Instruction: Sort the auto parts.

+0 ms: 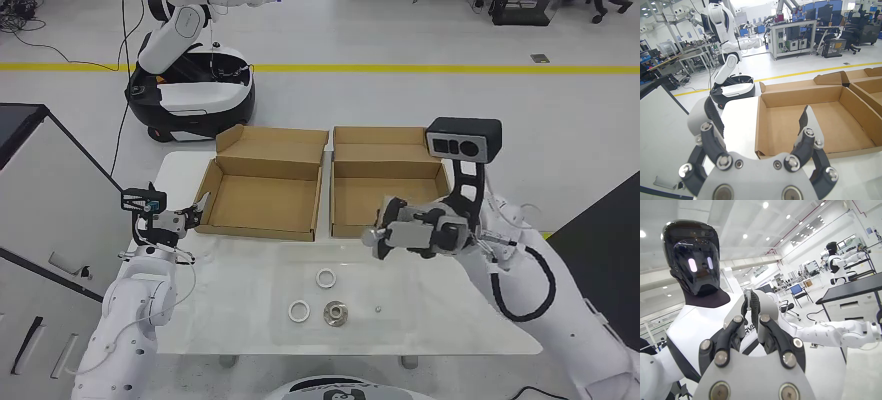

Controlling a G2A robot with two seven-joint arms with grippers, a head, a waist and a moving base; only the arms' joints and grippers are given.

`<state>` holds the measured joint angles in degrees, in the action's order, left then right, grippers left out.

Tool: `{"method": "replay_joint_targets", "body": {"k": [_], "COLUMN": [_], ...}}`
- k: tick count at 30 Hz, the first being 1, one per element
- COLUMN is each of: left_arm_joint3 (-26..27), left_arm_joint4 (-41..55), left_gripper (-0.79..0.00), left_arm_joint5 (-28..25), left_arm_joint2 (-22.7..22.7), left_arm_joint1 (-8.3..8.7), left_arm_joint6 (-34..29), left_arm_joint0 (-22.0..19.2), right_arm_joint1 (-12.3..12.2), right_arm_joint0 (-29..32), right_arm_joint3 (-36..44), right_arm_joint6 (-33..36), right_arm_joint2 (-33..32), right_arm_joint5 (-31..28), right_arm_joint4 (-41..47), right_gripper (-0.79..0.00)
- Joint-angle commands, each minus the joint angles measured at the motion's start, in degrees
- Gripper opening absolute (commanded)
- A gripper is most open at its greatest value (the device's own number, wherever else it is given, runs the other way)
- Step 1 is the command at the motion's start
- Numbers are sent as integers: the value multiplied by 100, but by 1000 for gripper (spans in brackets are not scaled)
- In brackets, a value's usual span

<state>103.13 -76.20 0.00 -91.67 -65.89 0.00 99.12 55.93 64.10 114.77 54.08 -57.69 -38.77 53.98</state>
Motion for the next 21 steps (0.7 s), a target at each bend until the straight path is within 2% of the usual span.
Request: {"method": "replay_joint_targets", "body": {"k": [1, 14, 21], "left_arm_joint3": [0, 0, 0], "left_arm_joint4": [0, 0, 0], "left_gripper": [0, 0, 0], "left_arm_joint5": [0, 0, 0], "left_arm_joint2": [0, 0, 0], "left_arm_joint1": [0, 0, 0], "left_arm_joint6": [0, 0, 0], "left_arm_joint0": [0, 0, 0], "right_arm_joint1": [31, 255, 393], "right_arm_joint0": [23, 48, -11], "right_arm_joint3": [-2, 85, 182], "right_arm_joint6": [19, 630, 690], "right_arm_joint2": [35, 158, 179], "right_arm_joint5": [-59, -491, -453], "right_arm_joint4": [158, 1158, 1250], "right_gripper": [-785, -785, -785]}}
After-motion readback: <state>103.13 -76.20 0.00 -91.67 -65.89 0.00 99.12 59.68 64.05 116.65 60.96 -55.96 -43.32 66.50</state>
